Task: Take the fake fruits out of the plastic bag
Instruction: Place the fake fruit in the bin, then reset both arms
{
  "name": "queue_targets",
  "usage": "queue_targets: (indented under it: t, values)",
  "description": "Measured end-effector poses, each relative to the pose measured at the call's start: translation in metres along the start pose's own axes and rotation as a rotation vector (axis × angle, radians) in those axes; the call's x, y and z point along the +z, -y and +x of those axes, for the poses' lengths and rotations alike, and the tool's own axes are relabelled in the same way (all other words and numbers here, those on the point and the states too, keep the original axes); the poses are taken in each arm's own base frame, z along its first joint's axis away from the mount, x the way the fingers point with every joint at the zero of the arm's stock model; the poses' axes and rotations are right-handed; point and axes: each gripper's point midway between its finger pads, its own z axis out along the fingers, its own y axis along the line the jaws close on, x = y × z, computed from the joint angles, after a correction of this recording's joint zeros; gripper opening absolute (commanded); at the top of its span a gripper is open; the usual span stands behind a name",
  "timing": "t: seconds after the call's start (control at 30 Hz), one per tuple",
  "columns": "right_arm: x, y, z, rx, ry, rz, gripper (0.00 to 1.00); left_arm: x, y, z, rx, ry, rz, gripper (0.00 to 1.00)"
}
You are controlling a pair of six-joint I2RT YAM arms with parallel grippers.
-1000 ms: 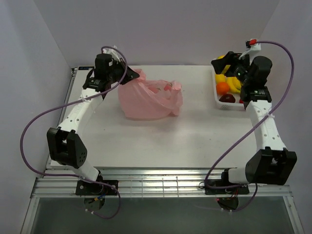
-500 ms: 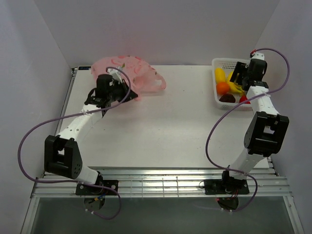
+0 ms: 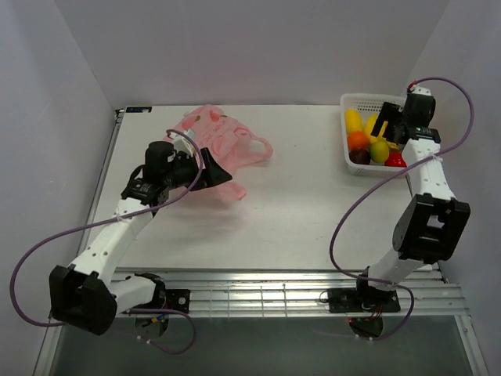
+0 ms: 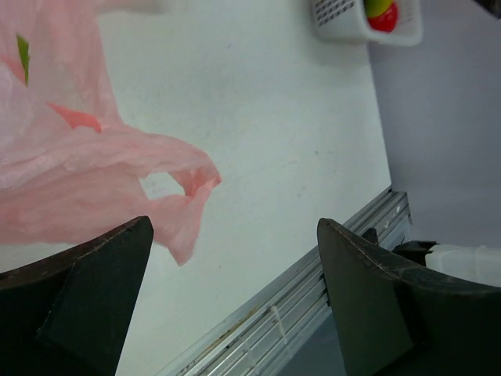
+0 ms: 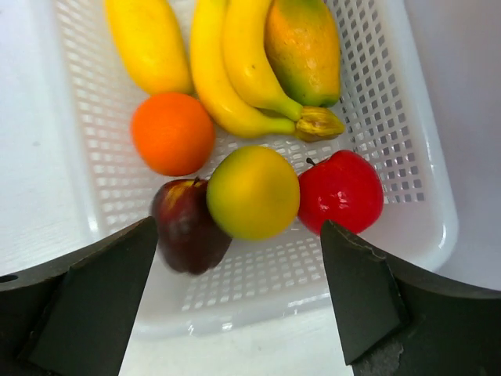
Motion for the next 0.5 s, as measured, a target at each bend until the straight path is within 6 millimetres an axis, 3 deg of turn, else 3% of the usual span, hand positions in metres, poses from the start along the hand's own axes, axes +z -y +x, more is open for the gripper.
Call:
queue_targets:
  t: [0.13, 0.23, 0.33, 0.4, 0.5]
  values:
    - [-0.074, -0.010, -0.047, 0.040, 0.156, -0.078, 0.90, -0.043, 0.048, -0.049, 0.096, 0.182, 0.051, 0.98]
    - [-0.138, -0.014, -0.068, 0.080, 0.282, -0.127, 0.90, -0.074, 0.060, -0.061, 0.120, 0.277, 0.022, 0.98]
    - [-0.186, -0.016, -0.052, 0.106, 0.336, -0.175, 0.90, -0.095, 0.054, -0.054, 0.111, 0.308, -0.043, 0.98]
    - [-0.206, -0.017, -0.028, 0.116, 0.324, -0.202, 0.90, -0.108, 0.048, -0.047, 0.102, 0.321, -0.090, 0.98]
    - [-0.218, -0.017, 0.015, 0.138, 0.266, -0.219, 0.90, -0.126, 0.042, -0.036, 0.086, 0.339, -0.138, 0.98]
